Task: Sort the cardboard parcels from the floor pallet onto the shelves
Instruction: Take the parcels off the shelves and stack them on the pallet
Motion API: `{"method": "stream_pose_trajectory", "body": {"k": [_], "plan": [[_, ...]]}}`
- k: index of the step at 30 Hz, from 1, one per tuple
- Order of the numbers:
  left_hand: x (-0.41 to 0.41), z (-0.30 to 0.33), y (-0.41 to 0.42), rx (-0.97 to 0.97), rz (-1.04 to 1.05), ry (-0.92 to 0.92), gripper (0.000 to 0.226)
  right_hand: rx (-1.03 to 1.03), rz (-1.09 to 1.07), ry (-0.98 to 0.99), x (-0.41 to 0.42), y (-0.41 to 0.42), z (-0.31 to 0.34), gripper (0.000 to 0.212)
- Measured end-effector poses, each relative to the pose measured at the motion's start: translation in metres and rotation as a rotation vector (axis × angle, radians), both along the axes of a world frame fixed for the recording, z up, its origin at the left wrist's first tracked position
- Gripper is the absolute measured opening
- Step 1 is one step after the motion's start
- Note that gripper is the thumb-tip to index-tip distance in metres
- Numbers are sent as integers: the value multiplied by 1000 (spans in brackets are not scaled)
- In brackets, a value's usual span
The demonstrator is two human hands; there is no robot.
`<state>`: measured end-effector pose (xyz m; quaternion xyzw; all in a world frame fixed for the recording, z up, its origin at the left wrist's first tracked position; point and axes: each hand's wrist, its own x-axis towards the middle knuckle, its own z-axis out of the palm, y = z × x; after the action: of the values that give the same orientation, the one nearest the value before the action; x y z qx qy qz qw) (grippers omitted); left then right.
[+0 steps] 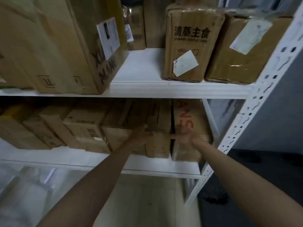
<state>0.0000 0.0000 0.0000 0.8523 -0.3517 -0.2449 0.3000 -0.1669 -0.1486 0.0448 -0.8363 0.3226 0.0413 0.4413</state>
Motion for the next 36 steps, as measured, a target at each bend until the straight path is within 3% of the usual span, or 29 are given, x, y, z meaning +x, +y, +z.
{"method": "stream_pose_trajectory", "body": {"k": [5, 11, 15, 19, 23, 28, 31, 36], "plan": [[19, -23, -15, -12, 124, 67, 61, 129, -66, 6, 43, -12, -31, 69], [25, -32, -31, -102, 299, 196, 49, 112, -153, 12, 65, -22, -50, 51], [21, -29, -38, -70, 392, 258, 78, 89, -205, -12, 66, -19, -54, 42], [10, -23, -34, -82, 390, 299, 83, 91, -210, -13, 60, -12, -58, 46], [-13, -20, -17, -54, 333, 285, 84, 95, -236, -5, 46, 0, -61, 49], [-53, -11, 11, 75, 159, 149, 107, 8, -309, 15, 18, 25, -68, 45], [-74, -13, 32, 179, 56, 70, 107, 94, -370, -11, -4, 43, -78, 52], [-106, -20, 49, 346, 137, -23, 133, 309, -518, -71, -35, 68, -90, 53]]}}
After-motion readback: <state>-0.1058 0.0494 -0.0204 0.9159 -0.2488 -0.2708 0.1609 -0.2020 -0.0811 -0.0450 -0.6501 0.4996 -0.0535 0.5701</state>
